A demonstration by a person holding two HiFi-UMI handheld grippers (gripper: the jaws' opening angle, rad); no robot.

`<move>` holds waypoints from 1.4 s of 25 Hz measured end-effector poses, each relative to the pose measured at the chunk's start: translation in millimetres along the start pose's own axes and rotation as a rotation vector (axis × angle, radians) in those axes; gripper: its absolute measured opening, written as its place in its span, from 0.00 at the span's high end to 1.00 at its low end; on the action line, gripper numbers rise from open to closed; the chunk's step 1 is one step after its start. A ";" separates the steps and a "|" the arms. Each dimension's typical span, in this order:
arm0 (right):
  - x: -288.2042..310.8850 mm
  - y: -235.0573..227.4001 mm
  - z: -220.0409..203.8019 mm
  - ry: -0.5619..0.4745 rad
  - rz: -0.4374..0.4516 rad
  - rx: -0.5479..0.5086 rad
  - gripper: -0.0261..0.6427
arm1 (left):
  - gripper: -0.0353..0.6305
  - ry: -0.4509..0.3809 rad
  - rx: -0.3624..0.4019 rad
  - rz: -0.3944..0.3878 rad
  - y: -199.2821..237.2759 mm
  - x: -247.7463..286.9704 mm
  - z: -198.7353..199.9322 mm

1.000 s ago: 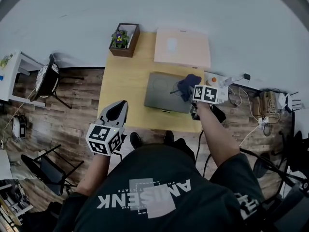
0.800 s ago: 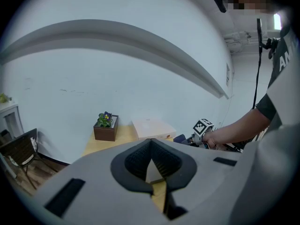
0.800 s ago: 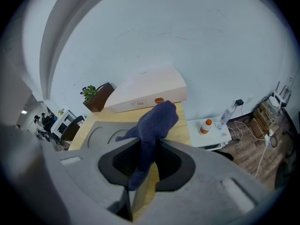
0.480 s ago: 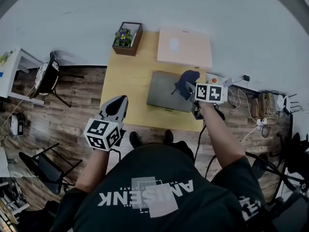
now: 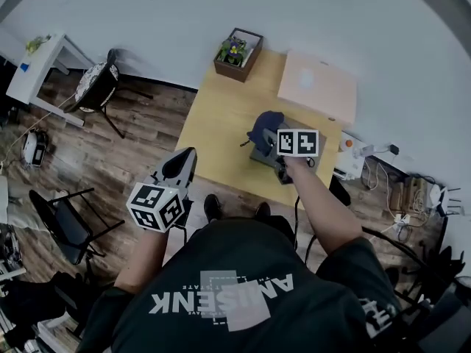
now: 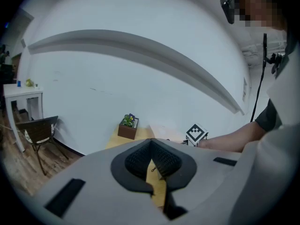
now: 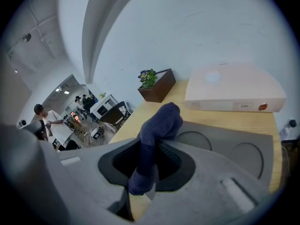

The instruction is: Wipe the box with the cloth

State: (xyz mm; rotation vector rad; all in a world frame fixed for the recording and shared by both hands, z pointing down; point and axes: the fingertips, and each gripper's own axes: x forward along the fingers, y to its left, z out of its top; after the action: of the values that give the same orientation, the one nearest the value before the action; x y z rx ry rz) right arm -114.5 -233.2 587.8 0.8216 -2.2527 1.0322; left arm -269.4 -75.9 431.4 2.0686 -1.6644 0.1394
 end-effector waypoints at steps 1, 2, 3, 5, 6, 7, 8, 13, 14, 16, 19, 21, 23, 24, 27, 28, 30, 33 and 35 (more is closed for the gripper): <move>9.2 0.9 -4.5 0.016 -0.003 -0.002 0.84 | 0.94 -0.006 -0.015 0.018 5.8 -5.8 -0.9; 17.2 0.6 -9.7 0.032 -0.010 -0.001 0.84 | 0.94 -0.006 -0.030 0.035 11.0 -11.4 -2.5; 24.0 -0.9 -15.0 0.046 -0.020 0.000 0.84 | 0.94 -0.003 -0.042 0.050 15.6 -16.6 -4.1; 33.7 -5.4 -21.8 0.058 -0.040 -0.002 0.84 | 0.94 0.006 -0.051 0.074 22.2 -24.7 -6.2; 36.4 -6.9 -23.1 0.057 -0.044 -0.001 0.84 | 0.94 0.010 -0.049 0.082 24.3 -27.8 -7.0; 37.7 -7.4 -23.8 0.054 -0.045 0.001 0.84 | 0.94 0.016 -0.042 0.088 25.5 -30.1 -8.0; 37.9 -7.4 -24.4 0.053 -0.044 0.004 0.84 | 0.94 0.022 -0.034 0.092 26.1 -31.6 -9.4; 30.2 -17.1 -28.7 0.066 -0.051 0.025 0.84 | 0.94 0.033 -0.027 0.091 20.4 -22.7 -12.3; 27.5 -20.0 -29.9 0.066 -0.049 0.031 0.84 | 0.94 0.029 -0.016 0.088 17.7 -19.9 -10.4; 21.3 -26.6 -32.7 0.067 -0.049 0.040 0.84 | 0.94 0.027 0.009 0.076 11.9 -14.1 -7.3; 9.4 -40.7 -36.6 0.062 -0.069 0.071 0.84 | 0.94 0.044 0.066 0.055 4.2 -1.9 -6.1; 0.7 -50.8 -38.9 0.057 -0.083 0.088 0.84 | 0.94 0.051 0.098 0.036 -3.0 7.7 -3.9; -8.8 -60.8 -41.8 0.050 -0.093 0.105 0.84 | 0.94 0.050 0.115 -0.001 -14.2 17.4 -1.6; -13.8 -65.6 -43.4 0.044 -0.099 0.113 0.84 | 0.94 0.051 0.127 -0.020 -20.0 22.1 -0.9; -26.2 -77.3 -47.8 0.027 -0.116 0.138 0.84 | 0.94 0.063 0.158 -0.065 -33.0 33.8 0.1; -29.5 -80.9 -49.0 0.022 -0.121 0.146 0.84 | 0.94 0.067 0.165 -0.077 -36.2 37.0 0.1; -36.1 -87.9 -51.4 0.014 -0.129 0.161 0.84 | 0.94 0.076 0.177 -0.096 -41.7 42.4 0.0; -48.3 -100.3 -55.3 -0.003 -0.148 0.187 0.84 | 0.94 0.087 0.193 -0.118 -48.2 48.6 -0.9; -58.1 -109.4 -59.2 -0.015 -0.168 0.203 0.84 | 0.94 0.094 0.202 -0.131 -51.7 51.2 -2.9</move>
State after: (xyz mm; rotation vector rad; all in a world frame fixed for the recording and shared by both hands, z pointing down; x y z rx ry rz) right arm 14.3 -225.8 634.8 1.0873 -2.0728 1.1901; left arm -207.0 -112.9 437.3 2.2744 -1.5074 0.3696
